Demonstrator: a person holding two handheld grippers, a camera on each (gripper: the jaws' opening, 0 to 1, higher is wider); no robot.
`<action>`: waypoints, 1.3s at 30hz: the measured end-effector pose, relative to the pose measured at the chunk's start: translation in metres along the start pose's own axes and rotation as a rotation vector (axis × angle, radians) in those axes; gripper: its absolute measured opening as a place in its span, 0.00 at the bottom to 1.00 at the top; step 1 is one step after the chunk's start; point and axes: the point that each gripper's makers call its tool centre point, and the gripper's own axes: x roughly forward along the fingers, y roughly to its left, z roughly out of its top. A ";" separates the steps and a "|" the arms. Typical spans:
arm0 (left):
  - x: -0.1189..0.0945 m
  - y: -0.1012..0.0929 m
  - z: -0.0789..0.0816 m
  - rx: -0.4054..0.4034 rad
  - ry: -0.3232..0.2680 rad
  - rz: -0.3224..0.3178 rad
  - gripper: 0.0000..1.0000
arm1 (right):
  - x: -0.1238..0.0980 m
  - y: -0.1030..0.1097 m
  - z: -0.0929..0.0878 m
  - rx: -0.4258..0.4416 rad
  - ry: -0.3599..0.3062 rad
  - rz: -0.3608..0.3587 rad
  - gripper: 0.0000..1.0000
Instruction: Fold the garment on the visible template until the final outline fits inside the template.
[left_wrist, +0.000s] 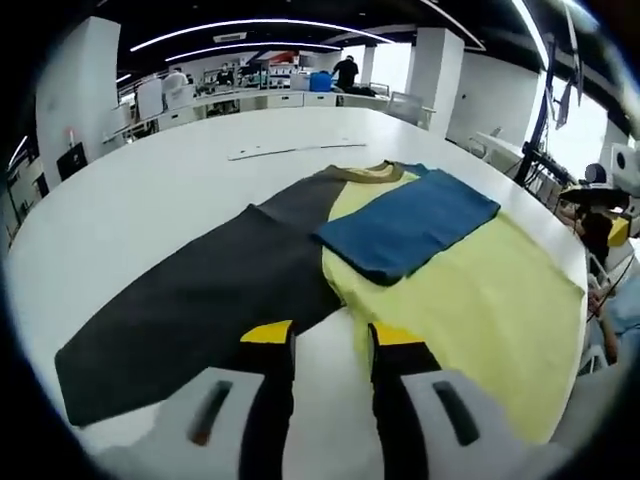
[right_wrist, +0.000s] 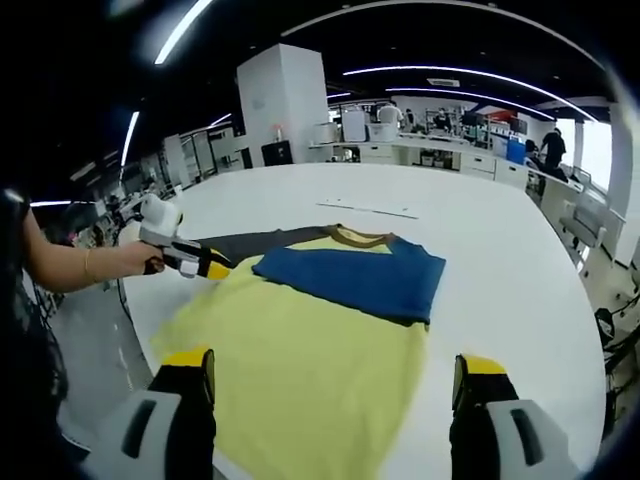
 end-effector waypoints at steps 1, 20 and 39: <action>0.001 0.000 -0.001 0.006 0.004 0.002 0.25 | 0.000 0.000 0.000 0.001 0.000 0.000 1.00; 0.001 0.000 -0.010 -0.028 0.037 0.066 0.00 | -0.001 -0.002 -0.004 0.014 0.006 -0.013 1.00; -0.019 0.015 -0.011 -0.032 -0.026 0.139 0.23 | -0.002 -0.002 0.002 0.005 -0.010 -0.011 0.99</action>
